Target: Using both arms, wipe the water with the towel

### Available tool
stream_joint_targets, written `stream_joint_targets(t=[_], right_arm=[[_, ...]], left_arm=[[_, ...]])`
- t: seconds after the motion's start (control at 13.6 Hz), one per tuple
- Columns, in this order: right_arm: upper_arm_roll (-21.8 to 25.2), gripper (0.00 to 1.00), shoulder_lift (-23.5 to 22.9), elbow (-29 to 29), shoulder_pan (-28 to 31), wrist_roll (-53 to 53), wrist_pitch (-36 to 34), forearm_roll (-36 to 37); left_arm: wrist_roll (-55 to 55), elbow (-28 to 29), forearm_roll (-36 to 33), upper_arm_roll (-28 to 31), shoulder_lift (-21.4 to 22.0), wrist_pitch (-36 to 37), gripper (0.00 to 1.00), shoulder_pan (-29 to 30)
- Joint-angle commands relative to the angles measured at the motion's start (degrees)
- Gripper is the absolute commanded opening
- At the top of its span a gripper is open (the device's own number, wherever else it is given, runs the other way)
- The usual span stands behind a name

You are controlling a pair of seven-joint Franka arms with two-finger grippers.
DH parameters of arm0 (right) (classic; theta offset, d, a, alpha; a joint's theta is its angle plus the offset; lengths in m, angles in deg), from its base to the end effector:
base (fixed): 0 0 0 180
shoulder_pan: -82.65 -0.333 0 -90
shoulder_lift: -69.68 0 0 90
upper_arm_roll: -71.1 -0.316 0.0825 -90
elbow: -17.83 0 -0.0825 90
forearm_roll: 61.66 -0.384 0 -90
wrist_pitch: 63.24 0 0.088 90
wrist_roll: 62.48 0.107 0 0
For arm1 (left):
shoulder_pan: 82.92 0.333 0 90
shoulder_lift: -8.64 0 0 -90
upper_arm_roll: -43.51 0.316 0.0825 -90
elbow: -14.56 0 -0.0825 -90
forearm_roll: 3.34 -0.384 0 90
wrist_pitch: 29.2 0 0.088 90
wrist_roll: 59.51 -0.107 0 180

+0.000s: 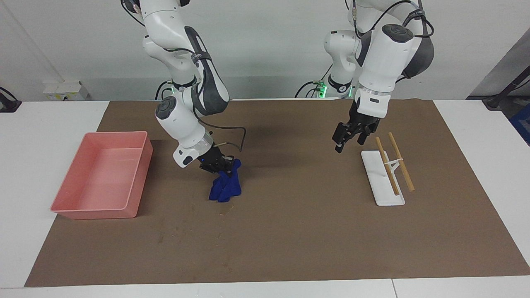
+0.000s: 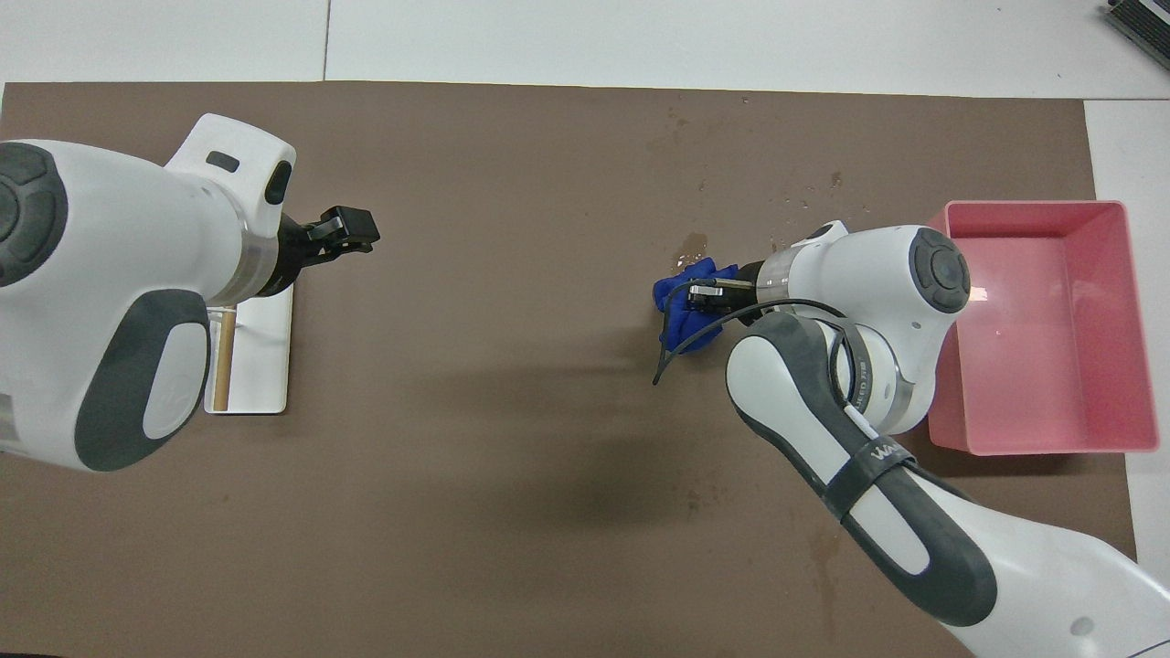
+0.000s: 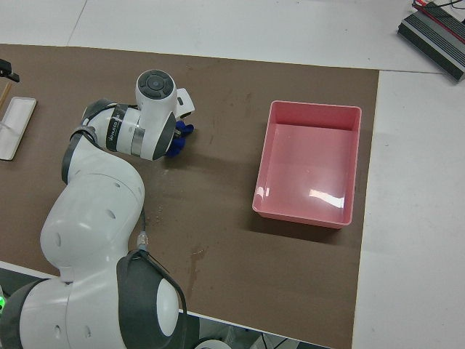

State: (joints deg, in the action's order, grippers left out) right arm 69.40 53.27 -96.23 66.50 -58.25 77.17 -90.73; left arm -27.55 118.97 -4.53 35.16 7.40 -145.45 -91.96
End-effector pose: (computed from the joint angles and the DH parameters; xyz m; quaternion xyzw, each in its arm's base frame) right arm 0.5896 0.1893 0.3363 -0.9780 0.0642 -0.0472 0.1927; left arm 0.5612 -0.1738 0.5341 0.9881 0.1227 0.0874 0.0312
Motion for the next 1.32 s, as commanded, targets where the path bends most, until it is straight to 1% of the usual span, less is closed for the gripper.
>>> stream_joint_targets(t=[0.0,0.15,0.37,0.44,0.59,0.74,0.96,1.1,1.18,1.25], right_arm=[[0.0,0.00,-3.3,2.7,-0.5,-1.6,3.2,1.7],[0.0,0.00,-6.8,6.4,-0.1,-3.8,3.6,1.9],[0.0,0.00,-12.4,13.1,0.6,-6.0,3.6,2.5],[0.0,0.00,-13.3,14.4,0.6,-5.9,3.6,3.2],[0.0,0.00,-14.9,17.2,0.6,-5.9,3.6,5.2],[0.0,0.00,-16.5,19.5,0.6,-5.9,3.6,5.7],[0.1,0.00,-18.6,21.3,0.6,-5.9,3.6,6.2],[0.0,0.00,-19.4,23.1,0.9,-5.9,3.2,8.5],[0.1,0.00,-19.4,23.2,1.1,-6.0,3.3,8.9],[0.0,0.00,-19.6,23.9,1.5,-6.0,3.0,9.6]], left_arm=[[-14.8,-1.7,-3.5,-0.6,1.0,7.8,1.00,3.2],[-24.6,-2.4,-3.6,-0.5,1.0,10.4,1.00,5.8],[-34.2,-7.4,-3.1,-0.4,0.6,18.0,1.00,9.2],[-35.3,-8.4,-2.2,-0.4,0.9,19.0,1.00,11.1],[-34.8,-9.2,2.7,-0.2,1.9,19.8,1.00,12.6],[-35.0,-12.0,2.9,0.0,1.9,22.9,1.00,12.9],[-35.5,-12.1,2.9,1.1,2.0,23.6,1.00,12.9],[-35.3,-11.6,2.9,1.3,2.4,23.0,1.00,12.9],[-35.3,-12.7,2.7,1.4,1.6,24.0,1.00,13.0],[-35.3,-14.3,2.0,1.4,0.5,26.7,1.00,12.9]])
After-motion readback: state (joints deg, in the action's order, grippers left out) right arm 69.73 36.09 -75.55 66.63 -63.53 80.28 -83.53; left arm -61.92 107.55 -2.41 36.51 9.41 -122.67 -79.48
